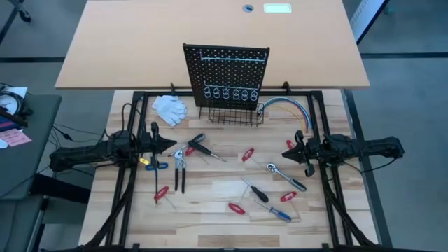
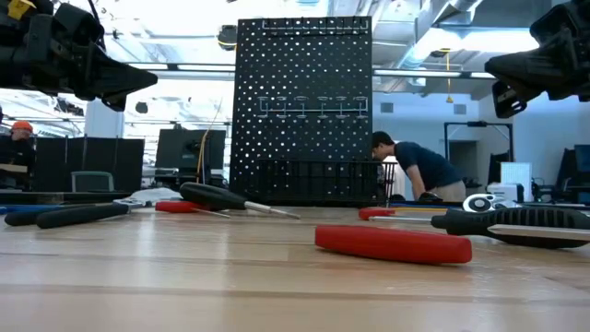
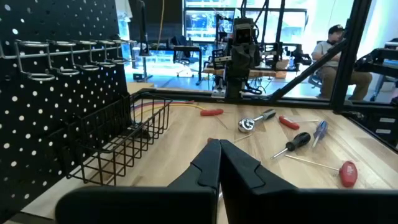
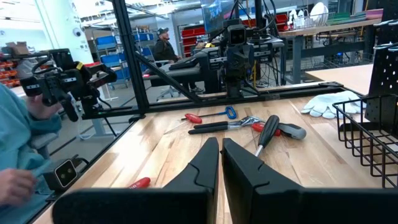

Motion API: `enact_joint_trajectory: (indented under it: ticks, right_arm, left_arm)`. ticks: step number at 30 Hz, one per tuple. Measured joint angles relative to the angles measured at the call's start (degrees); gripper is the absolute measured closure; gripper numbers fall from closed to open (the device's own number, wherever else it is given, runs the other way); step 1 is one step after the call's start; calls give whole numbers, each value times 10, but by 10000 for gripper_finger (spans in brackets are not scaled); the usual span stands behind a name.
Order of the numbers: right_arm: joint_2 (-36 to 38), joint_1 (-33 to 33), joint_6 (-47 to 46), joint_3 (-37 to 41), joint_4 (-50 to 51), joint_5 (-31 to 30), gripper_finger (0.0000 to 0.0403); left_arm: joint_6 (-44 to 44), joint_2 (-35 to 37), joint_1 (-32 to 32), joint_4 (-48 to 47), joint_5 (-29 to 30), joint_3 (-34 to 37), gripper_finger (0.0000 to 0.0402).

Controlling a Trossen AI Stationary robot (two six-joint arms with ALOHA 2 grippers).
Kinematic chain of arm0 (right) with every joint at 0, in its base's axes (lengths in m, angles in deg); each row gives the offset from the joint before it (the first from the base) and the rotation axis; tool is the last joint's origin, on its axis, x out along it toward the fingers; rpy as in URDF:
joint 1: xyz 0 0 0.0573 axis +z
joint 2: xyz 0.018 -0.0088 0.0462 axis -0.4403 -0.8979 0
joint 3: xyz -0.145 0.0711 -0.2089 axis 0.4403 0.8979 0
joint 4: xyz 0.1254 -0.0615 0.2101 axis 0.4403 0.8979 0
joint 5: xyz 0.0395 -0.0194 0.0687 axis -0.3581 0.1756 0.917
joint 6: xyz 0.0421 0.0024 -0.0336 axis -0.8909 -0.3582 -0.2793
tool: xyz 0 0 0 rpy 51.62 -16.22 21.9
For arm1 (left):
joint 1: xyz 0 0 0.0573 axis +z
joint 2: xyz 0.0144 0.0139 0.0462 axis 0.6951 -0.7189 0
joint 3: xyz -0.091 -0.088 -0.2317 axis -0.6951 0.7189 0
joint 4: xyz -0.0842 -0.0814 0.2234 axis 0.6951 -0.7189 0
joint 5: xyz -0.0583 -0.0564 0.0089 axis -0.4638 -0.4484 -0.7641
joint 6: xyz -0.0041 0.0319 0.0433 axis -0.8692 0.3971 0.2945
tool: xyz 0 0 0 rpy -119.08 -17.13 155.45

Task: Hang tools onto peg board
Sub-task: Hang the black screwdriver on the pegboard

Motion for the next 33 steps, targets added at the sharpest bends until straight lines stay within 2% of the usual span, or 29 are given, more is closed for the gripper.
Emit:
enact_joint_trajectory:
  ticks: [5,8,12,14,16,19,23,27,33]
  right_arm:
    - [0,0,0,0,0,0,376]
    - [0,0,0,0,0,0,376]
    - [0,0,0,0,0,0,376]
    - [0,0,0,0,0,0,376]
    - [0,0,0,0,0,0,376]
    - [0,0,0,0,0,0,376]
    - [0,0,0,0,0,0,376]
    - [0,0,0,0,0,0,376]
    - [0,0,0,0,0,0,376]
  left_arm:
    - [43,0,5,17,73,0,401]
    - [41,0,5,20,82,0,401]
    - [-90,1,5,162,63,0,402]
    - [-123,1,5,231,69,0,402]
    - [-94,0,6,260,74,0,401]
    - [-42,-12,6,253,70,-6,402]
    - [-9,-90,6,194,115,-26,402]
    - [42,-199,6,175,111,-75,397]
    - [84,-371,-1,73,90,-173,338]
